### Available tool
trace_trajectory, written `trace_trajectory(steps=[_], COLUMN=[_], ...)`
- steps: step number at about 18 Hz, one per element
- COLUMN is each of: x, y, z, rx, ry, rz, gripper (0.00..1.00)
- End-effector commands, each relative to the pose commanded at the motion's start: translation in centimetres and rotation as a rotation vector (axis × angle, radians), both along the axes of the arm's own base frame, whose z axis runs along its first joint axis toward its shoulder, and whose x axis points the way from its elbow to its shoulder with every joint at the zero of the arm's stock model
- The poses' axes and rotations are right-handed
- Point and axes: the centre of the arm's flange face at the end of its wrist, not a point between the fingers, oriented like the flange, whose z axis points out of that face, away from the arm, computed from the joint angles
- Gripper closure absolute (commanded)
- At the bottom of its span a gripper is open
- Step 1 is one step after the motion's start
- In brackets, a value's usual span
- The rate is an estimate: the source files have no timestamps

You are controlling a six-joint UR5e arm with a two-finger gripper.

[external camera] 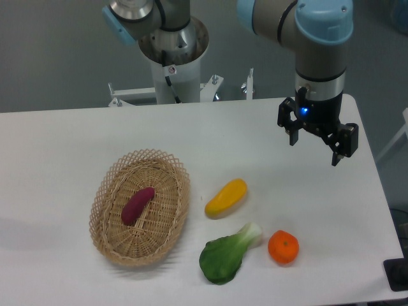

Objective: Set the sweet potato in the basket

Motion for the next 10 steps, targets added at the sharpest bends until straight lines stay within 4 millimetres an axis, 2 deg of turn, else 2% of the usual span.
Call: trace_trajectory(steps=[10], x=[0.19], y=[0.09], z=[-0.34], rx=[0.01], ry=[-0.005], rz=[0.008], gripper=[0.0])
